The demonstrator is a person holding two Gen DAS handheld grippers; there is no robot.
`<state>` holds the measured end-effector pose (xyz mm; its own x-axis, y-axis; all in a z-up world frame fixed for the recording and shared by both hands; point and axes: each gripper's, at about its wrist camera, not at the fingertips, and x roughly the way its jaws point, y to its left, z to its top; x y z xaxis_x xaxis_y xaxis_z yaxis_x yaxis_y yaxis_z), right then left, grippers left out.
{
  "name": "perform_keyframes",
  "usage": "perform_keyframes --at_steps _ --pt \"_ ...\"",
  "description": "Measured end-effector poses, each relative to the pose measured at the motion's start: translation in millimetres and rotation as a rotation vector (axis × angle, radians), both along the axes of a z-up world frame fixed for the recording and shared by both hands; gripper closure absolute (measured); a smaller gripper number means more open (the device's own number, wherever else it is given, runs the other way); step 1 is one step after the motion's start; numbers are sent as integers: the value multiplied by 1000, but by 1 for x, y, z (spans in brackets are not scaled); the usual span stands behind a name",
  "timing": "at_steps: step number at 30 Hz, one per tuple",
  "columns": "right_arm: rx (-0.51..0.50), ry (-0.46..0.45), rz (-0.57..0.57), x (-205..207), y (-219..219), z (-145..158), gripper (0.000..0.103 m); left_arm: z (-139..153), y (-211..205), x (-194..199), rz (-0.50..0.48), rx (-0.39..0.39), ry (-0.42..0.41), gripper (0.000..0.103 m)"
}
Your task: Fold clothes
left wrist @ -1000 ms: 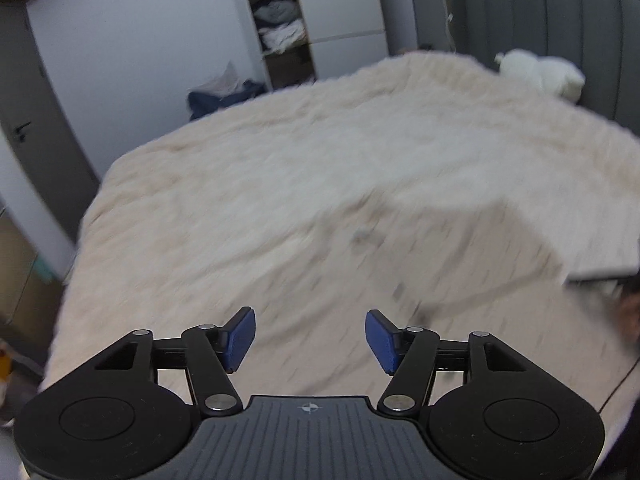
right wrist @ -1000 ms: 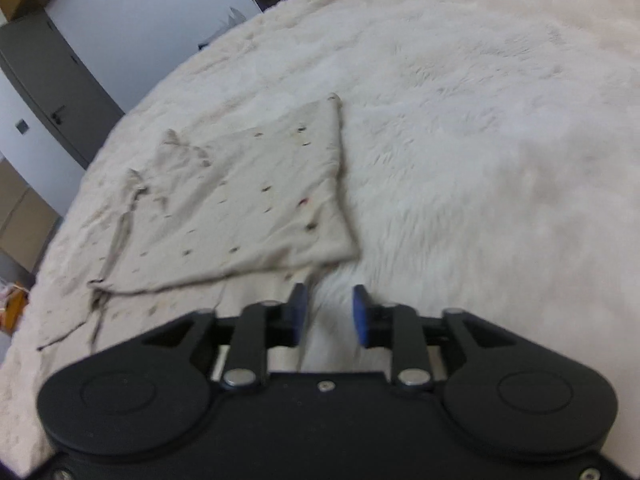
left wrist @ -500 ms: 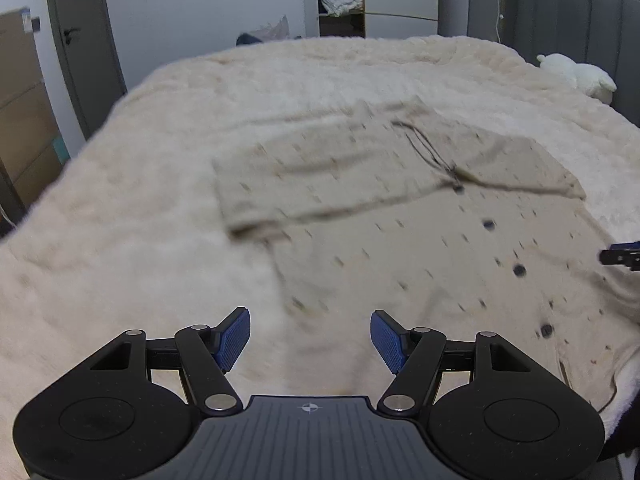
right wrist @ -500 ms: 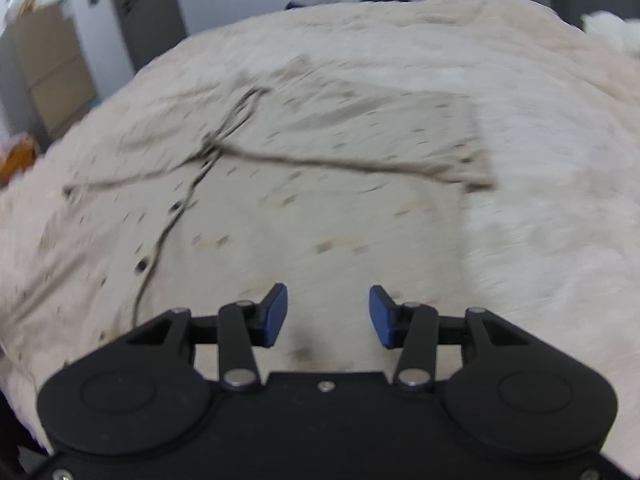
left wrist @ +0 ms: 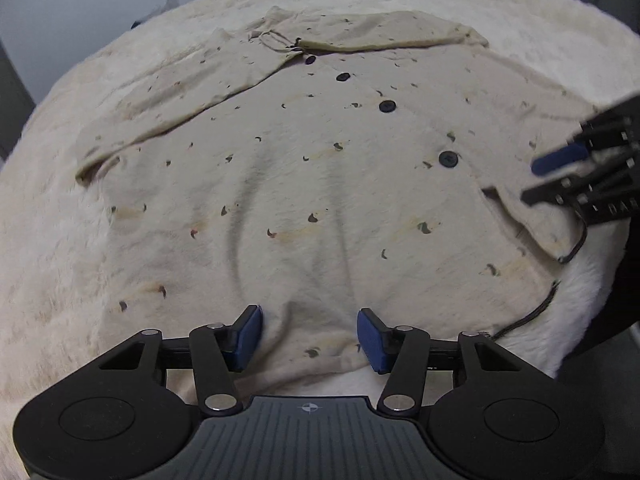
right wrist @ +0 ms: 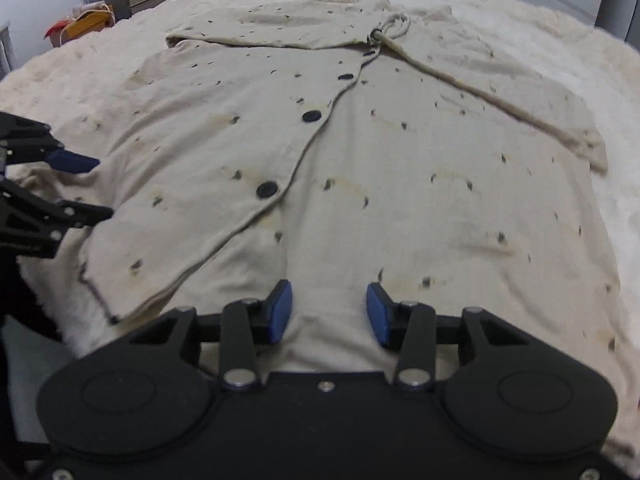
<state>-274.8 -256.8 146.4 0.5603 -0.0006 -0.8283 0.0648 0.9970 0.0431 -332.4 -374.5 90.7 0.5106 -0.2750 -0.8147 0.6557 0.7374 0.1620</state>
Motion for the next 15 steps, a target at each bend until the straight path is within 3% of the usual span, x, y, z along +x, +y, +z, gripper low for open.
perform_keyframes --at_steps 10,15 --pt "5 -115 96 -32 7 36 57 12 1 -18 15 -9 -15 54" --pt "-55 -190 209 -42 36 37 54 30 13 -8 75 -97 -8 54"
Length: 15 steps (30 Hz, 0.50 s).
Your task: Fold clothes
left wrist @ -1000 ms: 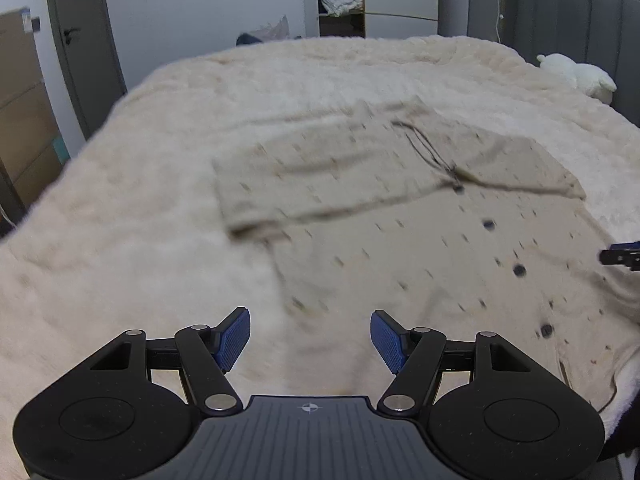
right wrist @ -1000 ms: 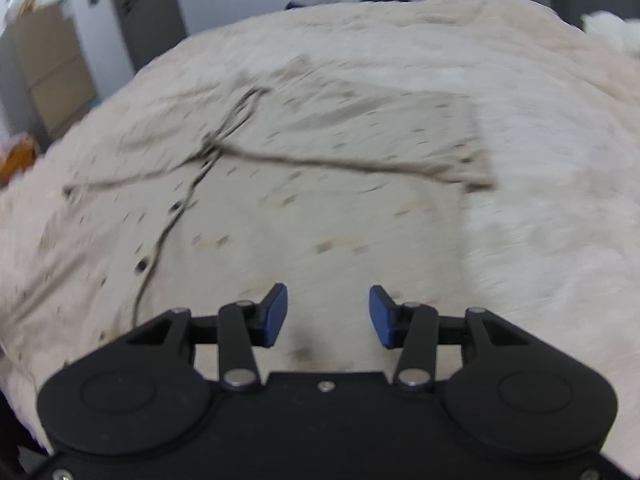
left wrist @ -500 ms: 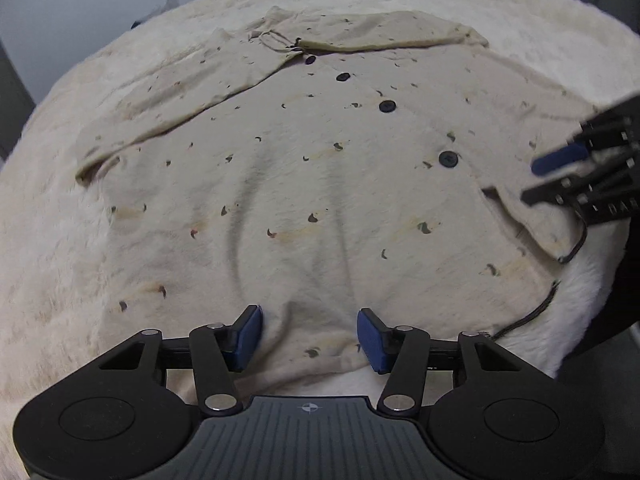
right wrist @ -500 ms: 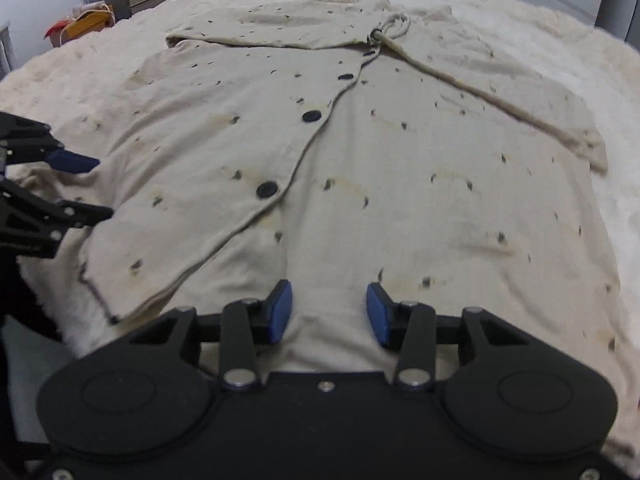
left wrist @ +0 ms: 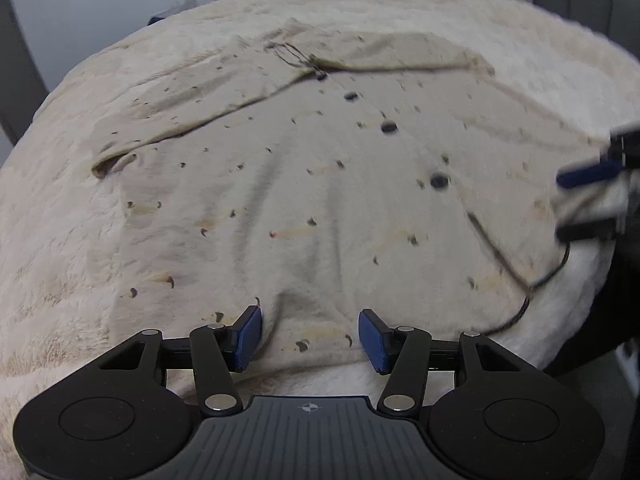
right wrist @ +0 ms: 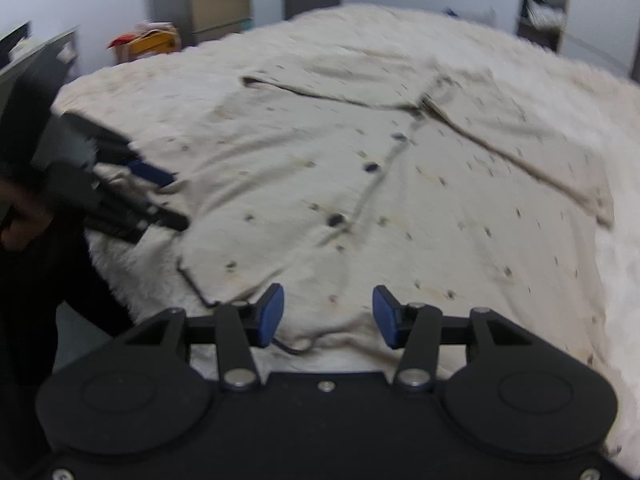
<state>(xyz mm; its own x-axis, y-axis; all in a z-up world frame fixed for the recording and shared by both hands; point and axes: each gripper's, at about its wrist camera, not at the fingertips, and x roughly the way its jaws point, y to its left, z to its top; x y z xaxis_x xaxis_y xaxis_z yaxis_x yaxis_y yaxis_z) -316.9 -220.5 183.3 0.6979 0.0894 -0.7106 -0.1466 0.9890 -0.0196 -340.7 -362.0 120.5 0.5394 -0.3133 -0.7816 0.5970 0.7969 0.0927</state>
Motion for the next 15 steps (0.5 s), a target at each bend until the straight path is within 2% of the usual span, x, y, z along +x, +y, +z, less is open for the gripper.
perform_keyframes --at_steps 5,7,9,11,13,14,15 --pt "-10 -51 136 -2 37 -5 51 31 28 21 109 -83 -38 49" --pt "-31 -56 193 0 54 -11 51 42 41 28 141 -80 -63 49" --pt "-106 -50 256 7 72 -21 54 49 52 34 161 -64 -84 49" --pt "-174 -43 279 13 80 -30 62 55 66 36 175 -31 -112 49" --pt "-207 -25 282 19 77 -32 93 62 82 37 189 2 -139 49" --pt "-223 -16 283 22 76 -33 101 63 88 36 189 9 -138 49" --pt "-207 -16 278 23 71 -31 103 63 92 36 191 15 -136 49"
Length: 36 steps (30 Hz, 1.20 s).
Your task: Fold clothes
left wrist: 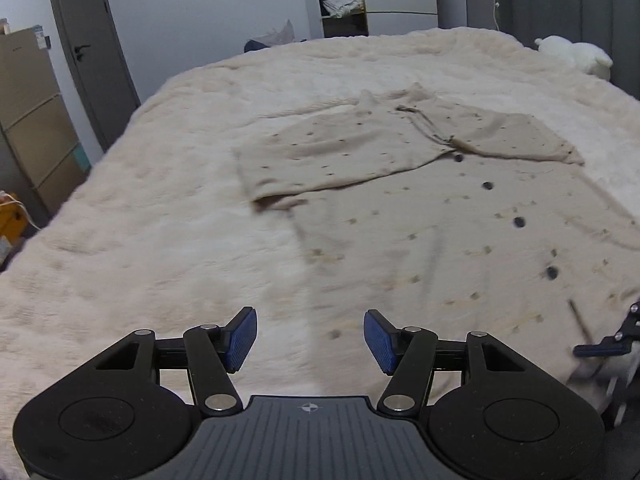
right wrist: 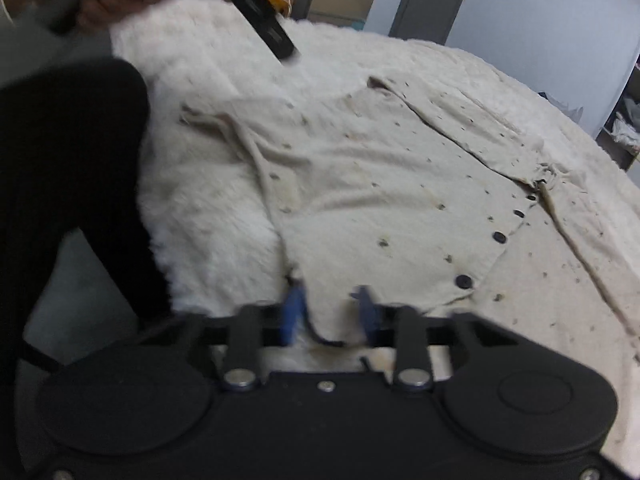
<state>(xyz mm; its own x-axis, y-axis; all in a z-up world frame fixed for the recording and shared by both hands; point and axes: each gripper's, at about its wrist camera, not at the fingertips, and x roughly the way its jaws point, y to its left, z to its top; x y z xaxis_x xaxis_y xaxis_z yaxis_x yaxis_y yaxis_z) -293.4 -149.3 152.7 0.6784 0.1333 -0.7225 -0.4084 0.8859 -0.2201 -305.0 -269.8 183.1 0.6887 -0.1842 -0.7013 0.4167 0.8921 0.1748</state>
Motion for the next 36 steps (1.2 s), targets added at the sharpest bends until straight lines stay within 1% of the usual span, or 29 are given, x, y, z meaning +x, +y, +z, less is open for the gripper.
perform_keyframes --at_steps 1,3,4,6,7,8,9,12,13,14,15,16,17,18,19,21,22,24,27,28,29,31,32,33,35,36 --pt "12 -6 -8 0 -4 2 103 -2 4 0 6 7 3 49" --pt "49 -50 -69 -1 -24 17 103 -7 16 2 25 28 14 49" --pt "53 -55 -79 -2 -28 21 103 -9 19 2 30 22 24 49" --pt "50 -60 -70 -7 -42 31 103 -13 26 7 41 -11 59 49" --pt "47 -52 -59 -8 -44 31 103 -15 29 10 44 -38 84 49" --pt "38 -6 -23 -9 -46 27 103 -17 31 14 44 -77 117 48" --pt "32 14 -7 -10 -45 24 102 -19 32 16 44 -109 145 48" --pt "-2 37 14 -14 -42 16 93 -31 33 32 60 -202 253 48" --pt "0 35 15 -16 -43 16 85 -36 34 36 61 -226 286 48" --pt "25 21 -11 -21 -53 22 80 -39 33 38 55 -240 313 48" --pt "59 13 -49 -25 -66 28 70 -43 32 41 49 -254 339 48" --pt "92 7 -92 -27 -81 32 68 -47 32 42 41 -270 372 48" --pt "126 1 -137 -29 -96 37 67 -51 32 43 34 -285 400 48" --pt "169 -9 -216 -33 -121 43 66 -53 32 42 30 -293 412 48" --pt "186 -13 -256 -35 -134 46 66 -56 31 42 28 -300 426 48" --pt "248 -6 -443 -45 -193 52 65 -65 29 40 26 -308 460 48" --pt "266 5 -530 -50 -220 52 61 -69 28 39 25 -311 475 49" --pt "262 36 -618 -54 -246 49 60 -76 26 38 19 -327 502 49" --pt "362 152 -752 -61 -304 32 60 -85 29 40 29 -366 533 49" --pt "401 170 -762 -63 -310 28 60 -87 31 42 35 -383 543 49" --pt "509 199 -779 -66 -325 20 60 -90 33 45 44 -409 561 49" --pt "717 252 -793 -70 -346 4 61 -95 37 49 47 -444 592 49" --pt "757 261 -799 -70 -350 0 61 -98 39 52 48 -466 617 49" --pt "823 274 -805 -71 -355 -8 62 -99 39 54 49 -475 628 49" --pt "896 315 -789 -68 -358 -19 62 -102 39 56 43 -489 652 49" --pt "932 341 -773 -67 -356 -24 64 -103 38 57 42 -498 663 49"
